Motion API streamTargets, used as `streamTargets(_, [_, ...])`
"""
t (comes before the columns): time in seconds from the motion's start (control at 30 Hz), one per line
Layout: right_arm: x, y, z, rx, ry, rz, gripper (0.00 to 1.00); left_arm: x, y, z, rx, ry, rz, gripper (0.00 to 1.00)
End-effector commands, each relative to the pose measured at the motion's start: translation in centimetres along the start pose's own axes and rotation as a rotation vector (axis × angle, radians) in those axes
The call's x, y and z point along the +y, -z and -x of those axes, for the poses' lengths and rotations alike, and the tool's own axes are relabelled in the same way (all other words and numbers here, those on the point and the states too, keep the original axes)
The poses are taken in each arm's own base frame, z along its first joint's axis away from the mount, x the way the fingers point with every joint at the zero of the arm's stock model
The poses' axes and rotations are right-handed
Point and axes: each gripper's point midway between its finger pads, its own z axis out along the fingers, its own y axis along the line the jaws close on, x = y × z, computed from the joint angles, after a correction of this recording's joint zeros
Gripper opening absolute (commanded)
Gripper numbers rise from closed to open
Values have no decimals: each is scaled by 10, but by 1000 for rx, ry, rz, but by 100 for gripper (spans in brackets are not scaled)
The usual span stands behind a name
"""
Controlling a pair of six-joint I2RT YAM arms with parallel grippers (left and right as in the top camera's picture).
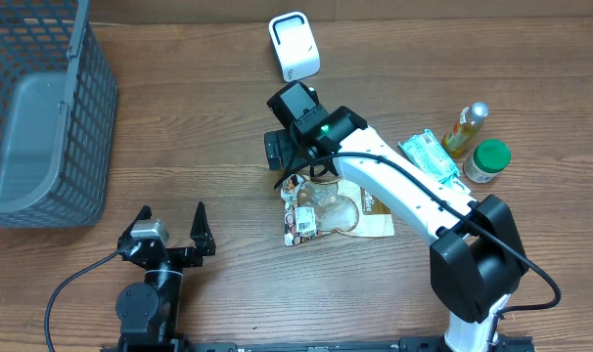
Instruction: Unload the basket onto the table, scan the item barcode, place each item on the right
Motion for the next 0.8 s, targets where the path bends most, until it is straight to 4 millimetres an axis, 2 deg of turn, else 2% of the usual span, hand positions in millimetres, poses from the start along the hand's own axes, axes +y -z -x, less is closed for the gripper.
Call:
streamTargets(0.0, [2, 7, 9, -29, -3, 3, 100, 0, 0, 0, -8, -20, 1, 100])
streamTargets(0.23, [0, 14, 13, -46, -10, 9, 100, 0, 0, 0, -8, -20, 1, 100])
streamTargets(0.37, [1, 30, 20, -80, -16, 26, 100, 0, 0, 0, -8, -20, 1, 100])
streamTargets(0.5, [-1, 61, 31, -147, -19, 40, 100, 0, 0, 0, -8, -20, 1, 100])
streamTargets(0.6, [-16, 91, 38, -215, -31, -10, 100, 0, 0, 0, -8, -20, 1, 99])
streamTargets(0.77, [-18, 144, 48, -318, -51, 43, 100, 0, 0, 0, -8, -20, 1, 100])
